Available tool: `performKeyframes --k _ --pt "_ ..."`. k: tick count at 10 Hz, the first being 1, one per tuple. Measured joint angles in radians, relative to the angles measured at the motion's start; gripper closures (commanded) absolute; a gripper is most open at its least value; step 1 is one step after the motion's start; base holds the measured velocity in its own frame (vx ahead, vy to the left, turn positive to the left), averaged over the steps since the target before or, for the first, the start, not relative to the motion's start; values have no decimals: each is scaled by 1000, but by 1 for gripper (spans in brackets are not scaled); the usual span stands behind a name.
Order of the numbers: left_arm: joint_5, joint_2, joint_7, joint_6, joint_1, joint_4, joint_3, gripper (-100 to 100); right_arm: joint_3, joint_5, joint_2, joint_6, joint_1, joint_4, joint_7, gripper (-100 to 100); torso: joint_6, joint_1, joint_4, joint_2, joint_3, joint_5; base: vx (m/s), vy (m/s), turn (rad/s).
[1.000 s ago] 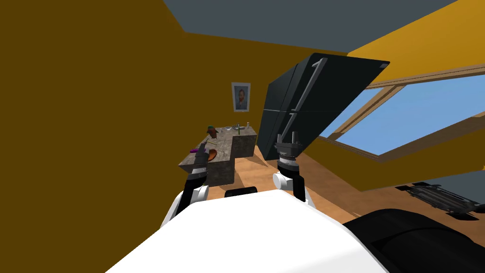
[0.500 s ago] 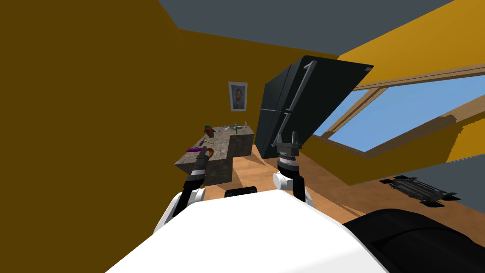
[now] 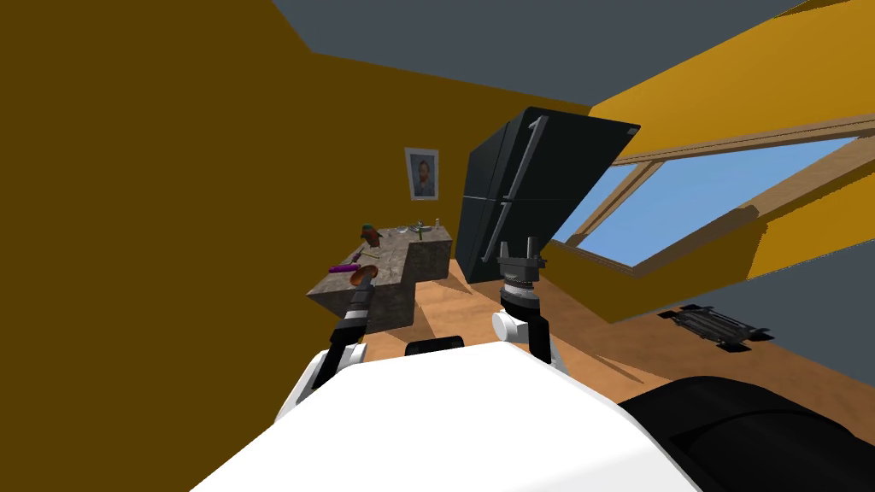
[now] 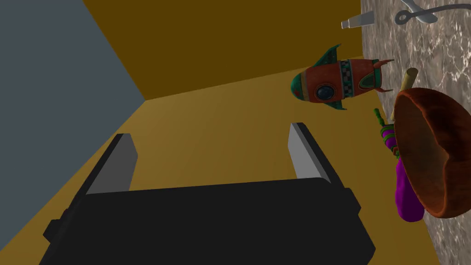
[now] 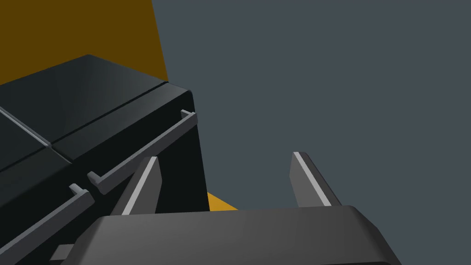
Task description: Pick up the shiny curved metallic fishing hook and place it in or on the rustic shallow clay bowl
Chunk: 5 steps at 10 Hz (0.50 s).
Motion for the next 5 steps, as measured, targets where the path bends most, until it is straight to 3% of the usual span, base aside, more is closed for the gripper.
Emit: performKeyframes --k 3,5 --pt "-10 7 14 15 -15 61 26 -100 0 0 0 0 0 0 0 0 0 2 0 1 1 0 -100 -93 -46" --pt "-17 13 19 12 -24 113 47 -100 0 0 0 0 0 0 0 0 0 3 0 -2 -1 1 -39 -69 -25"
